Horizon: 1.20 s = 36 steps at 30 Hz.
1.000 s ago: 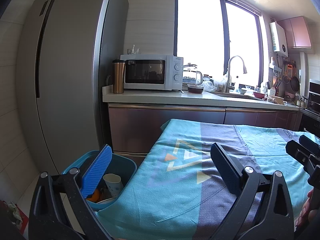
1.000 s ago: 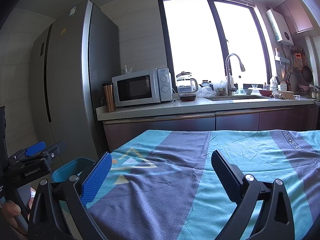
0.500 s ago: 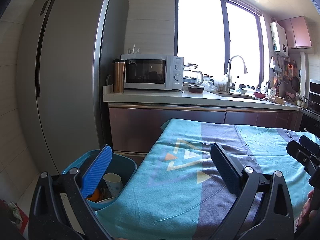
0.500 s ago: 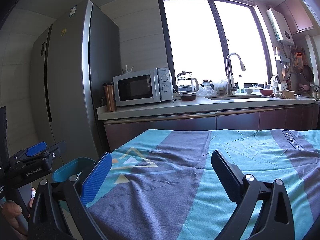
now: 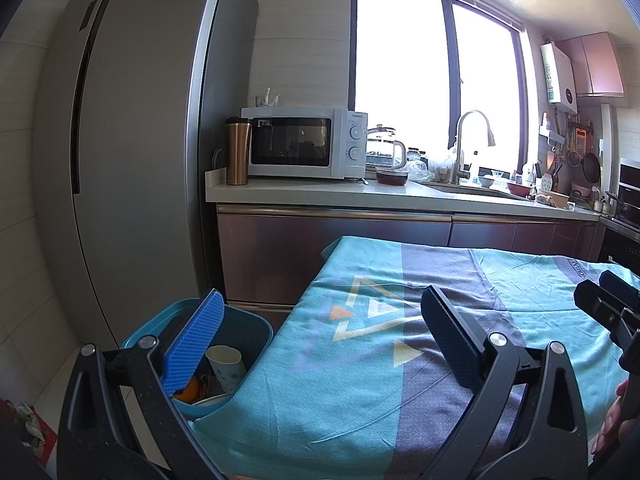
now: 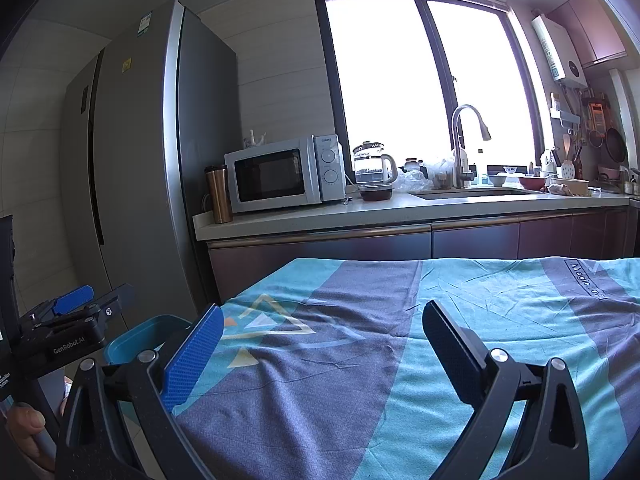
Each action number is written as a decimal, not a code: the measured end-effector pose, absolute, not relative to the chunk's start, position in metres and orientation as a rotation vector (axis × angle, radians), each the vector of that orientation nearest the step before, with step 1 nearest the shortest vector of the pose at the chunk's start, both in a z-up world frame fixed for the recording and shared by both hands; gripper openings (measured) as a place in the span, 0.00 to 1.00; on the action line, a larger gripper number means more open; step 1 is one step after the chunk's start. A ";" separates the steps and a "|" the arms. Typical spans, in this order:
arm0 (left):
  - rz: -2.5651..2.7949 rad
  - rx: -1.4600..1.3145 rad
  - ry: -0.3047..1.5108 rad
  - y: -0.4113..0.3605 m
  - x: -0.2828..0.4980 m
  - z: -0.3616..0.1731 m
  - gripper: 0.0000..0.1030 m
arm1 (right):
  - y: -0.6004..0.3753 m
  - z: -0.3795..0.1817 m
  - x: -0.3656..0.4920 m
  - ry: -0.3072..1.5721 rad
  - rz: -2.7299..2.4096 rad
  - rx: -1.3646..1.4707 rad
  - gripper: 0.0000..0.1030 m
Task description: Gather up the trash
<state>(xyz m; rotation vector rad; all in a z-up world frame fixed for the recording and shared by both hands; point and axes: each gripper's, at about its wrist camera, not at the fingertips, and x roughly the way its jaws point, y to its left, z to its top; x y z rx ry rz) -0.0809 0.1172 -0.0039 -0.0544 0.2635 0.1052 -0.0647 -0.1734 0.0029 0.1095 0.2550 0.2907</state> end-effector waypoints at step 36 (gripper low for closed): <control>0.092 -0.029 0.270 0.106 -0.074 -0.004 0.94 | -0.179 0.003 -0.059 0.262 0.291 0.121 0.94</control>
